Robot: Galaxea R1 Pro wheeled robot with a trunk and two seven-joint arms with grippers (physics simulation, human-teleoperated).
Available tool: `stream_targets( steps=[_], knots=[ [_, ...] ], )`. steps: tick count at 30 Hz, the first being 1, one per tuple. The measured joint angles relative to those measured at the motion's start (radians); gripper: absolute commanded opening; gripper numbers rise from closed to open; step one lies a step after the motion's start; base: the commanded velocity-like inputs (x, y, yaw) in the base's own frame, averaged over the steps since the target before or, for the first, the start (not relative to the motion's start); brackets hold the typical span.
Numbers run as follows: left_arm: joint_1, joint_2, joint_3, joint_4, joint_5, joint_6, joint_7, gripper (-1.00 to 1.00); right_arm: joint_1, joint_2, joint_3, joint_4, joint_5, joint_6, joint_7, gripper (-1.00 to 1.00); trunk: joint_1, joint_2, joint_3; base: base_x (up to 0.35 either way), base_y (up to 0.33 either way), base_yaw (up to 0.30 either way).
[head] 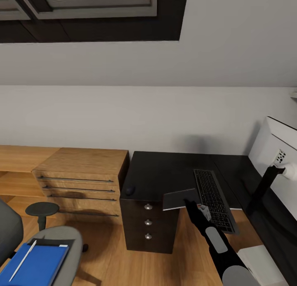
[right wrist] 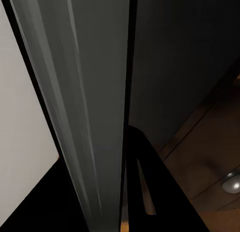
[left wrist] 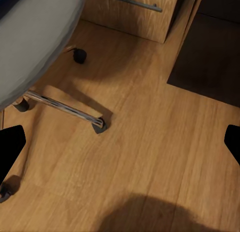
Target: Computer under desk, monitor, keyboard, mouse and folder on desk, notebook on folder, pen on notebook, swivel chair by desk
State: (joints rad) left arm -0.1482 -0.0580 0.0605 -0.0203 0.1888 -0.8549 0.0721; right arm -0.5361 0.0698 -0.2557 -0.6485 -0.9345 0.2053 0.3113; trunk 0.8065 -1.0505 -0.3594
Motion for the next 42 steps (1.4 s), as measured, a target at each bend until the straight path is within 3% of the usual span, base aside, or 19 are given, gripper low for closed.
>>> stream_targets(
  steps=[42],
  knots=[
    [0.000,0.000,0.000,0.000,0.000,0.000,0.000,1.00,0.000,-0.002,-0.001,0.003,-0.001,0.028,0.000,-1.00,0.000,0.000,0.000,0.001,0.000,0.000]
  ],
)
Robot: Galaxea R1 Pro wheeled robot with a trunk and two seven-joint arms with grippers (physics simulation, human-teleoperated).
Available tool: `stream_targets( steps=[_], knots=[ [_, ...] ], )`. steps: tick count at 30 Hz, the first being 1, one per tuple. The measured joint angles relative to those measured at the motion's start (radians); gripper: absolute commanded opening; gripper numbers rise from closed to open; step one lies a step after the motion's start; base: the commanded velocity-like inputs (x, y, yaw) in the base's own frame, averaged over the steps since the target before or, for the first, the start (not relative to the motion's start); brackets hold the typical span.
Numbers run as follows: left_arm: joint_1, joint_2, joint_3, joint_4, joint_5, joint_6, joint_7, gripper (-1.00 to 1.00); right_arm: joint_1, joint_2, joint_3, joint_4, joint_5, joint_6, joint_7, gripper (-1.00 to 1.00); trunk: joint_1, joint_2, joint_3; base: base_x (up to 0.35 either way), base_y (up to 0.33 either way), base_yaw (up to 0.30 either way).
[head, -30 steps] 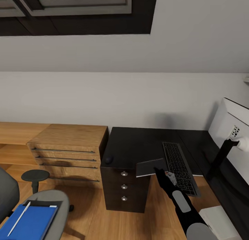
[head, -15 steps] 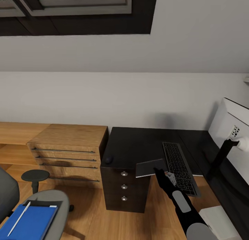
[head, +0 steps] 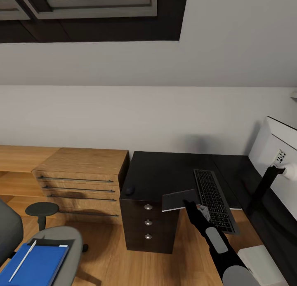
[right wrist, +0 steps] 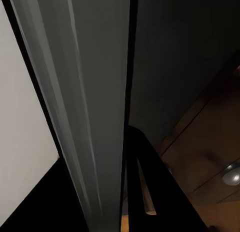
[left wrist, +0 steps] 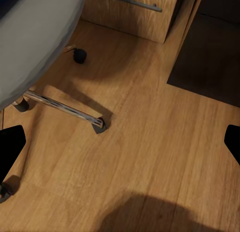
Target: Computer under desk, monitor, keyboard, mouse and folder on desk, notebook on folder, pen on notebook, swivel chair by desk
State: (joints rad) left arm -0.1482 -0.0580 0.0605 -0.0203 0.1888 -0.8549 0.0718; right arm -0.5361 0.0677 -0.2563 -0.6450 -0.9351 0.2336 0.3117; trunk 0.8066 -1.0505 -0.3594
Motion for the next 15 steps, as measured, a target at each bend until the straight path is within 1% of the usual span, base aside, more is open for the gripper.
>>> stream_targets(
  steps=[15],
  knots=[
    [0.000,0.000,0.000,0.000,0.000,0.000,0.000,1.00,0.000,-0.001,-0.001,0.002,0.000,-0.001,0.001,-1.00,0.000,0.000,0.000,0.009,0.000,0.000]
  ],
)
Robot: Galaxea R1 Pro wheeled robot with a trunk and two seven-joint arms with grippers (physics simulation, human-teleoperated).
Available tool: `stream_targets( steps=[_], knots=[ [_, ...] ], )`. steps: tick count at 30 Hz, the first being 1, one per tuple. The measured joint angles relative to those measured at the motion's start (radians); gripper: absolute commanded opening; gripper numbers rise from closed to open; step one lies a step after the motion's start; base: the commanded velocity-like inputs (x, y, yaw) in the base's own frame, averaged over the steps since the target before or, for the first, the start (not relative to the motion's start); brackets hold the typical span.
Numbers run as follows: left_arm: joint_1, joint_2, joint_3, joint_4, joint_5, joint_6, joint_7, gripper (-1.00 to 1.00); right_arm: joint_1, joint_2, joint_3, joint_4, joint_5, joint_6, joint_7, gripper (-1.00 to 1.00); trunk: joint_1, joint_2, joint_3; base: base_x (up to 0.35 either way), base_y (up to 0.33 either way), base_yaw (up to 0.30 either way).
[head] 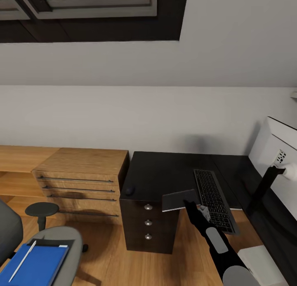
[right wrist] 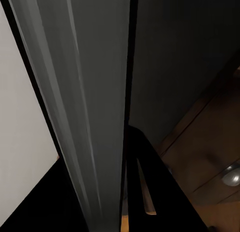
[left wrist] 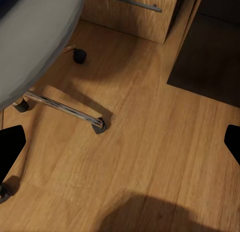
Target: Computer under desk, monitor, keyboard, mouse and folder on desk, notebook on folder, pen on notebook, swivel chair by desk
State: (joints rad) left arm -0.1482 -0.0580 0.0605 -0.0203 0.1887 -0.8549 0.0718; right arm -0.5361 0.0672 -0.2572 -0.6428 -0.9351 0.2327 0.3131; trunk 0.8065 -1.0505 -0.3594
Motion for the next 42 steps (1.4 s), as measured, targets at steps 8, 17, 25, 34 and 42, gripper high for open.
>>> stream_targets(
  steps=[8,17,25,34,42],
  knots=[
    [0.000,0.000,0.000,0.000,0.000,0.000,0.000,1.00,0.000,0.001,0.000,0.000,0.000,0.000,0.000,-1.00,0.000,0.000,0.000,0.023,0.000,0.000],
    [0.000,0.000,0.000,0.000,0.000,0.000,0.001,1.00,0.000,0.001,0.001,0.000,0.001,0.000,0.000,-1.00,0.000,0.000,0.000,0.003,0.000,0.000],
    [0.000,0.001,0.000,0.000,0.000,0.000,0.001,1.00,0.000,0.001,0.000,0.000,0.001,0.000,0.001,-1.00,0.000,0.000,0.000,0.000,0.000,0.000],
    [0.004,0.001,0.000,0.001,0.000,-0.001,0.006,1.00,0.000,0.001,0.001,-0.001,0.002,-0.002,0.002,-1.00,0.000,0.000,0.000,0.000,0.000,0.000],
    [0.102,0.006,0.002,0.002,0.003,-0.004,0.005,1.00,0.000,0.001,0.001,0.000,0.001,-0.002,0.019,-1.00,0.000,0.000,0.000,0.000,0.000,0.000]
  ],
)
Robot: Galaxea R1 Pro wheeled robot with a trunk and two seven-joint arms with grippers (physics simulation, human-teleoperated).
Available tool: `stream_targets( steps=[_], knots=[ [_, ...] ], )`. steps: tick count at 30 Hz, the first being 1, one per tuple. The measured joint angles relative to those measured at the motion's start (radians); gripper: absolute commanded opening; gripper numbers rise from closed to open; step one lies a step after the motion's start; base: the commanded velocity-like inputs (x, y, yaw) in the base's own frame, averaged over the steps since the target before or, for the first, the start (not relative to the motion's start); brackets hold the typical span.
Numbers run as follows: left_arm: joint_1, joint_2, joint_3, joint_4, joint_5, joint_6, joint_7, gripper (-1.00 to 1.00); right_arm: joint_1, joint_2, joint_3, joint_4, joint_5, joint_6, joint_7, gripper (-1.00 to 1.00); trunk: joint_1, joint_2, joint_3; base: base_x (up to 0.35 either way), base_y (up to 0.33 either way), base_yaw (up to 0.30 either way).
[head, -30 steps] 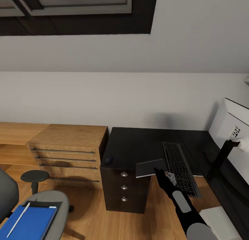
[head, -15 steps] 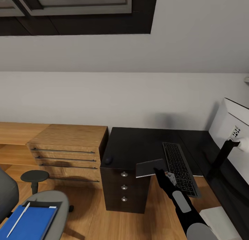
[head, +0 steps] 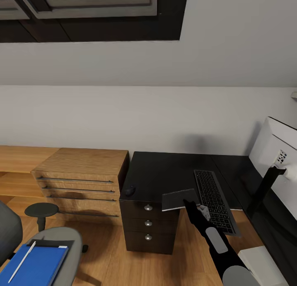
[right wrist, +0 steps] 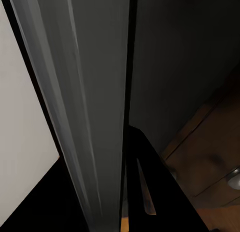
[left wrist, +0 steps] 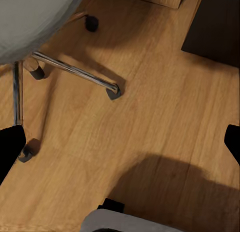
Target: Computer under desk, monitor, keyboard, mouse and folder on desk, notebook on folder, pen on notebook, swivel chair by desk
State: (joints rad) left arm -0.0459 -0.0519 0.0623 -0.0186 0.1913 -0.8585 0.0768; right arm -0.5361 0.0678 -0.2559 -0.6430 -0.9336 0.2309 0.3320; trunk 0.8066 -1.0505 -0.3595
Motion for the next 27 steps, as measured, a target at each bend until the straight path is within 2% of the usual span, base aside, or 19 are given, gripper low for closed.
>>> stream_targets(
  steps=[5,11,17,27],
  knots=[
    [0.039,0.008,-0.001,0.000,-0.001,-0.014,-0.002,1.00,0.000,0.000,-0.001,0.000,0.000,0.000,0.011,-1.00,0.000,0.000,0.000,0.000,0.000,0.000],
    [0.089,0.010,-0.001,0.002,0.000,-0.102,-0.003,1.00,0.000,0.000,-0.002,0.000,0.001,0.000,0.014,-1.00,0.000,0.000,0.000,0.000,0.000,0.000],
    [0.104,0.011,-0.002,0.002,0.000,-0.131,-0.004,1.00,0.000,0.000,0.000,0.010,0.002,0.000,0.015,-1.00,0.000,0.000,0.000,0.000,0.000,0.000],
    [0.107,0.011,-0.002,0.001,0.000,-0.137,-0.002,1.00,0.000,-0.001,0.000,0.027,0.002,0.000,0.016,-1.00,0.000,0.000,0.000,0.003,0.000,0.000]
  ],
)
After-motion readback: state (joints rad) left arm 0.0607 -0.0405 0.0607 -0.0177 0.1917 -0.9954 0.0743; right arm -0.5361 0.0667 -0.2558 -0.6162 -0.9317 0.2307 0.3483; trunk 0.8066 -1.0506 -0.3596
